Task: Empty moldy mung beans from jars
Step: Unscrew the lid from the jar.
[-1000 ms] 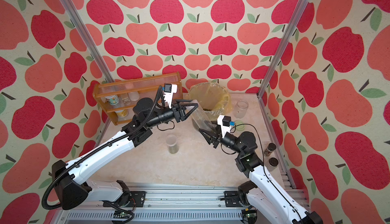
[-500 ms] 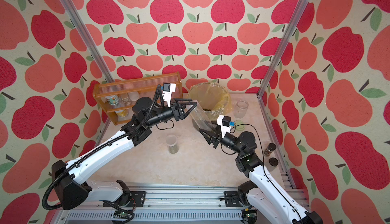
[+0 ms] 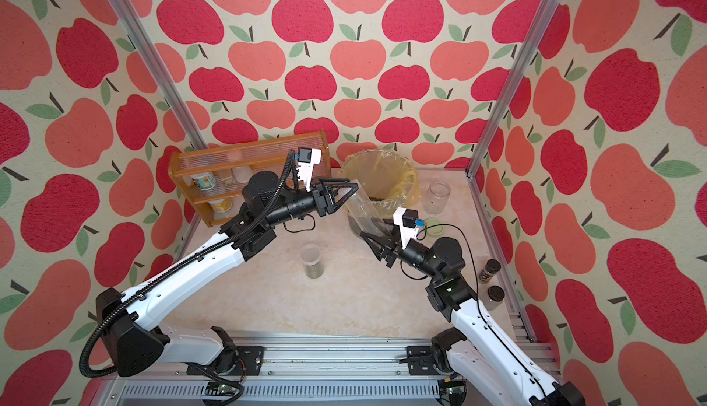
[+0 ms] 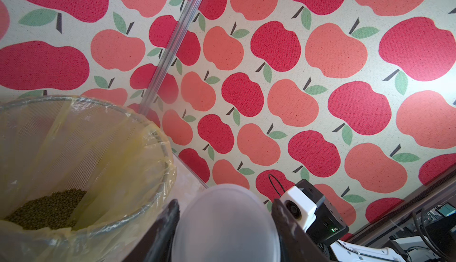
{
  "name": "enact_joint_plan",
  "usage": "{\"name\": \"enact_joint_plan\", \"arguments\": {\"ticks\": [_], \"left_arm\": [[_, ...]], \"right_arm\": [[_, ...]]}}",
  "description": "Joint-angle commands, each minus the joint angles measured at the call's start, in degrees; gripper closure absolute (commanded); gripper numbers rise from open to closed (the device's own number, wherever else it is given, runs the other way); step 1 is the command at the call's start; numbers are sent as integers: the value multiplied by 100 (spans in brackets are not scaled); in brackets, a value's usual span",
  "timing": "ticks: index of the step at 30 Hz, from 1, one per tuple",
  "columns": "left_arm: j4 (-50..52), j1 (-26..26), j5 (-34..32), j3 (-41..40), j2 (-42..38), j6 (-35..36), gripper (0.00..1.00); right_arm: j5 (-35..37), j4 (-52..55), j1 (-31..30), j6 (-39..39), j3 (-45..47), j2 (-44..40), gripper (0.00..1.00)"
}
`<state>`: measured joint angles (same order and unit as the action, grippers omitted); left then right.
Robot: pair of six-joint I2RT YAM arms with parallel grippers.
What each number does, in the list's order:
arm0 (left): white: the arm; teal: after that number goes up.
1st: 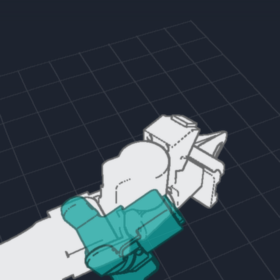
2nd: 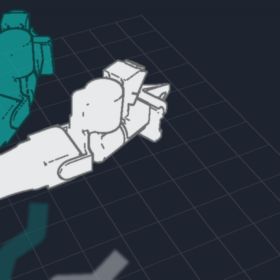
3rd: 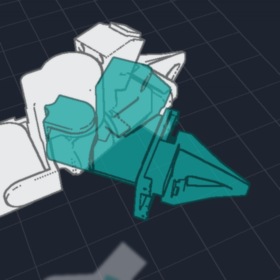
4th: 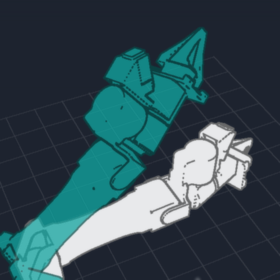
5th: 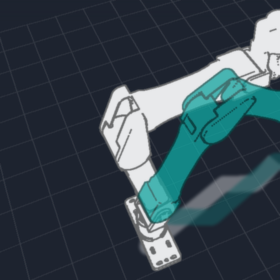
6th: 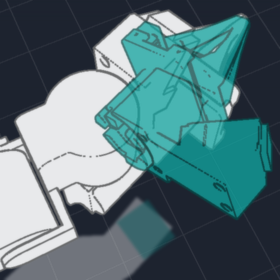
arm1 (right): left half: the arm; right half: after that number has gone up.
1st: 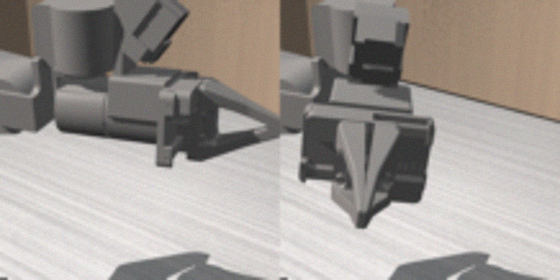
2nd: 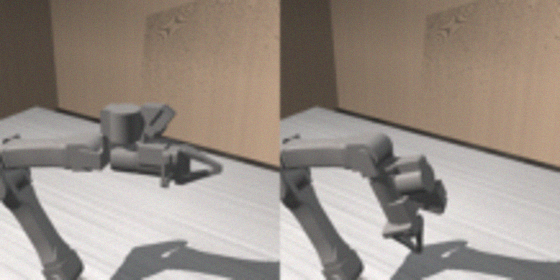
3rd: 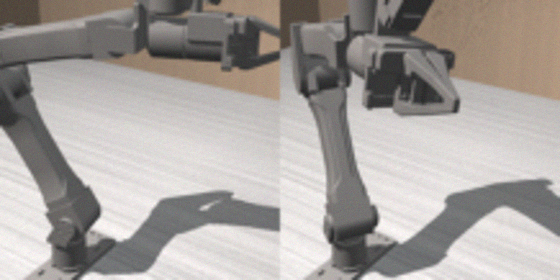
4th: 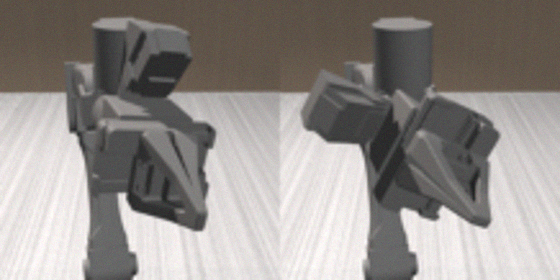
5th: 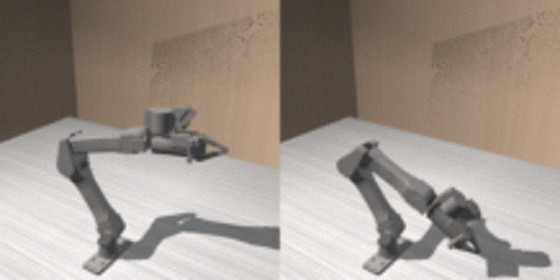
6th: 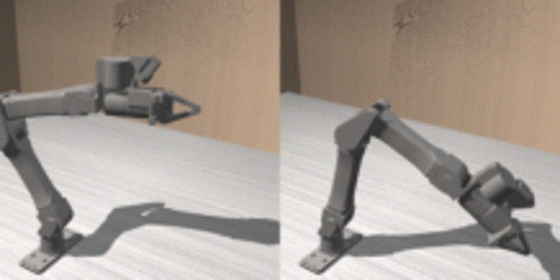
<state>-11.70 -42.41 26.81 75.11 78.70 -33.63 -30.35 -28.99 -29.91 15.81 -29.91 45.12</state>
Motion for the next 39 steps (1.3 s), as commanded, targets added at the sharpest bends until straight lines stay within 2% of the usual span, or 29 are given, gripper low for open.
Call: {"name": "enact_joint_plan", "arguments": {"ticks": [1,8,14,18,25,29,33,35,38,39], "left_arm": [[634,2,-314,409,132,65,56],[2463,3,-1039,1517,725,-49,57],[3280,-15,-1393,2117,988,-128,56],[3902,-8,-1518,2561,1230,-146,56],[4072,-30,-1670,2678,1297,-421,55],[4097,-81,-1688,2660,1196,-379,48],[3584,-91,-1661,2139,836,-438,38],[3135,-84,-1666,1807,613,-450,28],[2582,0,-1443,1513,358,-254,6],[2538,14,-1503,1479,268,-174,5]], "right_arm": [[265,627,-115,-548,-363,-80,54],[1136,1780,-470,-1746,-983,-29,55],[1984,2602,-829,-2602,-1548,209,57],[2356,2835,-986,-2847,-1799,328,58],[2581,2666,-1016,-2823,-1839,462,58],[2646,2464,-1016,-2730,-1749,438,57],[2233,2154,-1007,-2517,-1605,303,56],[2067,2120,-992,-2405,-1589,264,56],[1934,2082,-995,-2310,-1523,251,55],[1919,2094,-990,-2311,-1515,272,55]]}}
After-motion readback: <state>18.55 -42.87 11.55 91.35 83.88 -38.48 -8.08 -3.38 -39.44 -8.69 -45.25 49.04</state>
